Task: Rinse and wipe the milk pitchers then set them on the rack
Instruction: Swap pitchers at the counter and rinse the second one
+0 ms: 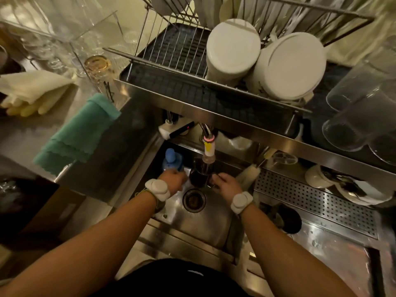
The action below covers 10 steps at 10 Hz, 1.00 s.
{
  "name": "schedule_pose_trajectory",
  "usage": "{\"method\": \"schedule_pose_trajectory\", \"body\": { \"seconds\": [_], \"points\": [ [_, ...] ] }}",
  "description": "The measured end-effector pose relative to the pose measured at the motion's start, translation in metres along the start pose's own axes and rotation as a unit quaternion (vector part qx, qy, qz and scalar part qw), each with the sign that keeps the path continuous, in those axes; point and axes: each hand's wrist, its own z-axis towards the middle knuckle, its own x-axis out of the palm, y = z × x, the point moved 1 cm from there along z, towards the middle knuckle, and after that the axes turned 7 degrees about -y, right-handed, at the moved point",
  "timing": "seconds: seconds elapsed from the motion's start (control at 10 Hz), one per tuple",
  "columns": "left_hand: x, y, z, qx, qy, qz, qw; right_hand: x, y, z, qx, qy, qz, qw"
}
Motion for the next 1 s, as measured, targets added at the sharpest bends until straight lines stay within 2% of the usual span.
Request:
{"method": "schedule_pose_trajectory", "body": {
  "seconds": [0.1,0.2,0.3,0.4,0.5,0.6,0.7,0.8,0.9,1.0],
  "points": [
    [0.002,0.006,0.001,-0.032,-0.001,-0.015,0.999,0.002,-0.004,0.005,0.012,-0.029,-0.026,0.999],
    [0.006,0.012,-0.001,-0.068,-0.002,-0.012,0.998,0.007,-0.005,0.006,0.016,0.001,-0.055,0.998],
    [0.010,0.018,0.001,-0.067,0.004,-0.009,0.998,0.010,-0.003,0.003,0.017,-0.031,-0.020,0.999],
    [0.010,0.015,-0.003,-0.065,0.007,-0.004,0.998,0.011,-0.003,0.003,0.017,-0.033,-0.062,0.997],
    [0.009,0.010,-0.002,-0.046,0.000,-0.001,0.999,0.012,-0.002,0.001,0.021,-0.024,-0.027,0.999],
    [0.010,0.006,-0.003,-0.040,-0.007,-0.004,0.999,0.013,0.001,0.000,0.029,-0.057,0.007,0.998],
    [0.010,0.007,-0.001,-0.049,-0.019,-0.028,0.998,0.013,0.001,0.001,0.043,-0.038,0.008,0.998],
    [0.005,0.001,-0.008,-0.008,0.009,0.044,0.999,0.011,0.002,0.001,0.052,-0.055,0.036,0.997],
    [0.001,-0.002,-0.008,0.011,0.007,0.044,0.999,0.008,0.002,0.000,0.053,-0.038,-0.003,0.998],
    [0.002,-0.004,-0.008,-0.001,0.008,0.013,1.000,0.008,-0.001,-0.002,0.064,-0.030,0.019,0.997]
  ]
}}
